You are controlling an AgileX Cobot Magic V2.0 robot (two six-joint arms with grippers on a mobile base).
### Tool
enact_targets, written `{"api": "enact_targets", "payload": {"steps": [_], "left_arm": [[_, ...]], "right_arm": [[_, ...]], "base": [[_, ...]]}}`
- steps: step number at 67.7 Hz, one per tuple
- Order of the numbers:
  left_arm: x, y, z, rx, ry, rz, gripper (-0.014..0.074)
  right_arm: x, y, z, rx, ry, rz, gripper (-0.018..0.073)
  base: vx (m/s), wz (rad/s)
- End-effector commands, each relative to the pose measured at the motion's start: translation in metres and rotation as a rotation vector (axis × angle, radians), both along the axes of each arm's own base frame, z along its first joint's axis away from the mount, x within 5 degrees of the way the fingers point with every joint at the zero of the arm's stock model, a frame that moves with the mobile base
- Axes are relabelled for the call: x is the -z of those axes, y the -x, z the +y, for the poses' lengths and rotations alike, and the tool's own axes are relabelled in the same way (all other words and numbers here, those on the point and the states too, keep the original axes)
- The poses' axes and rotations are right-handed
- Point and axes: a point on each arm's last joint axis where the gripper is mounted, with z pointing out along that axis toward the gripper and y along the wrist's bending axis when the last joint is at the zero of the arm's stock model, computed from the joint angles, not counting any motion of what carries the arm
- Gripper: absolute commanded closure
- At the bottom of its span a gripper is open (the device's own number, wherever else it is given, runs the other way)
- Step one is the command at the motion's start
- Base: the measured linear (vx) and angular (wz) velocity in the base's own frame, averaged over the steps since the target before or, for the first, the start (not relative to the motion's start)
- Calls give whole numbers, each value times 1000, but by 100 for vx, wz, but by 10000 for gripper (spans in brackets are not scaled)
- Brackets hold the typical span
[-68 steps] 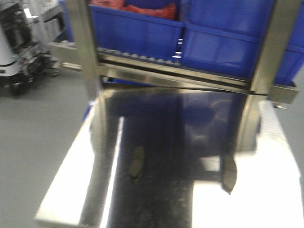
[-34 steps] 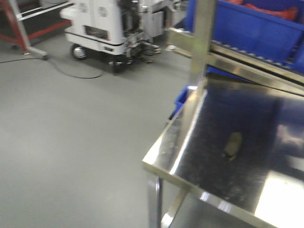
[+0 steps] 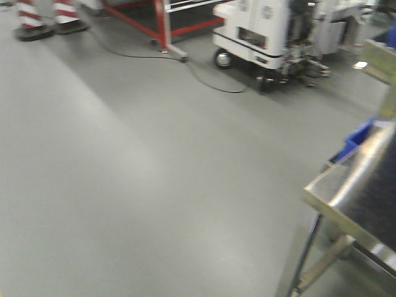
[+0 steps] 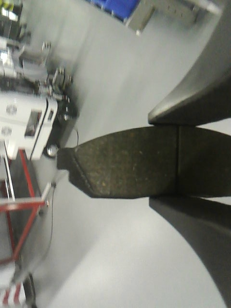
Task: Move and align brake pads A on conveyor
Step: 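Turn the base away from the steel table holding both pads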
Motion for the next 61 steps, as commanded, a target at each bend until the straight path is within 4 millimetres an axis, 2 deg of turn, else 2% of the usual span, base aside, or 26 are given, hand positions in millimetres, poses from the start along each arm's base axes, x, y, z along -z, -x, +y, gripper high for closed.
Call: {"api": "enact_targets", "payload": {"steps": [1, 30, 61], "left_arm": [[-19, -1, 0, 1, 20, -130, 603], [-19, -1, 0, 1, 20, -130, 603], [-19, -1, 0, 1, 20, -130, 603]], "right_arm": [[-17, -1, 0, -4, 0, -109, 569], [-17, -1, 0, -4, 0, -109, 569], [-17, -1, 0, -4, 0, -109, 569]], "base": [[-18, 78], [-13, 80], [1, 69]]}}
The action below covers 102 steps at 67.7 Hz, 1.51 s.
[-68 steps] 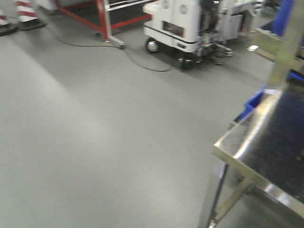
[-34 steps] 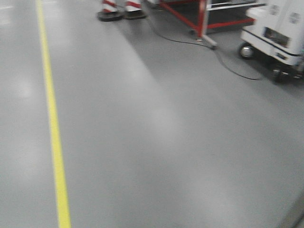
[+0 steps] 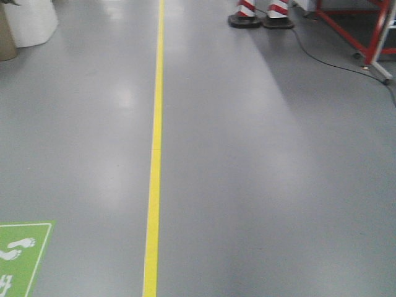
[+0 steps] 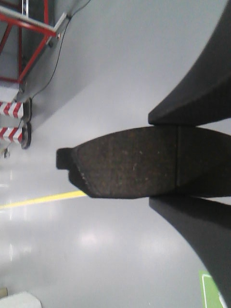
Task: Move and align brake pads A on conveyor
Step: 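Turn the base away from the steel table holding both pads, then drive along the yellow floor line past the striped cones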
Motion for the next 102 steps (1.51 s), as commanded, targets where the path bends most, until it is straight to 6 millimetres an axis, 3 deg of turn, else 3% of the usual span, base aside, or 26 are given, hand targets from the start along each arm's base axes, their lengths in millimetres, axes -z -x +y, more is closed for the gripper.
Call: {"api": "enact_targets", "payload": {"steps": [1, 43, 102], "left_arm": [[-19, -1, 0, 1, 20, -130, 603], [-19, -1, 0, 1, 20, -130, 603], [-19, -1, 0, 1, 20, -130, 603]], "right_arm": [[-17, -1, 0, -5, 0, -114, 569], [-17, -1, 0, -4, 0, -110, 569], [-17, -1, 0, -4, 1, -109, 569]], "base": [[7, 40], [25, 16], [60, 0]]}}
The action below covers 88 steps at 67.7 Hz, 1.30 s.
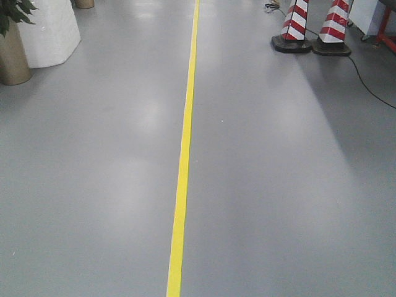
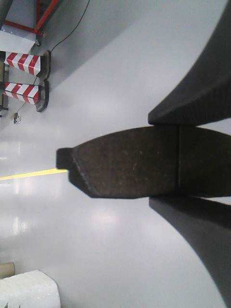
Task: Move and align brake pads A on conveyor
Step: 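Drive along the yellow floor line past the striped cones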
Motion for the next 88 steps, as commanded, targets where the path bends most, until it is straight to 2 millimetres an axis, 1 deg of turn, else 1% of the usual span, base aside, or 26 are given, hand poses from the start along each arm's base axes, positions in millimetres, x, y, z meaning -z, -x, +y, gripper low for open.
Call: {"api": "enact_targets", "payload": {"steps": [1, 24, 63, 88], "left_arm": [[-19, -1, 0, 1, 20, -129, 603], [-19, -1, 0, 1, 19, -128, 603], [-19, -1, 0, 1, 20, -129, 603], [-19, -1, 0, 1, 20, -129, 603]], "right_arm": [[-17, -1, 0, -5, -1, -114, 569], [-17, -1, 0, -5, -1, -115, 569], [-17, -1, 0, -5, -1, -115, 569], [-17, -1, 0, -5, -1, -115, 569]], "base": [[67, 1], [65, 0], [65, -12], [70, 1]]}}
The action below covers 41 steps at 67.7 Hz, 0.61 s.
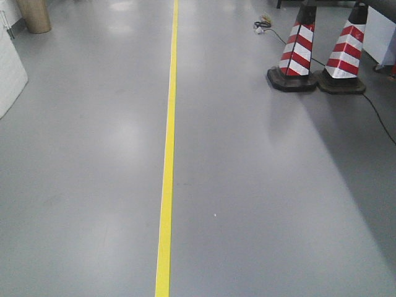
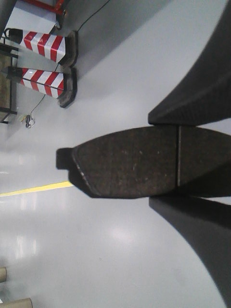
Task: Move and align brake pads A on conveyor
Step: 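Drive along the yellow floor line past the striped cones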
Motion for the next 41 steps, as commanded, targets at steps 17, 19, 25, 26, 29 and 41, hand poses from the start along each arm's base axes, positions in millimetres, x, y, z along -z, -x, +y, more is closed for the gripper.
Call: {"api": "enact_targets", "payload": {"steps": [17, 19, 25, 26, 29, 41], "left_arm": [[-19, -1, 0, 1, 20, -130, 603], [-19, -1, 0, 1, 20, -130, 603], [-19, -1, 0, 1, 20, -130, 603], [-19, -1, 0, 1, 20, -130, 603], [-19, -1, 0, 1, 20, -130, 603], [-19, -1, 0, 1, 20, -130, 603]], "right_arm": [[-17, -1, 0, -5, 0, -115, 569], [-17, -1, 0, -5, 0, -115, 569], [-17, -1, 0, -5, 0, -115, 569], [-17, -1, 0, -5, 0, -115, 569], [-17, -1, 0, -5, 0, -115, 569], [-17, -1, 0, -5, 0, -115, 569]], "base": [[70, -1], [71, -5], [71, -6], [71, -6], [72, -7], [73, -10]]}}
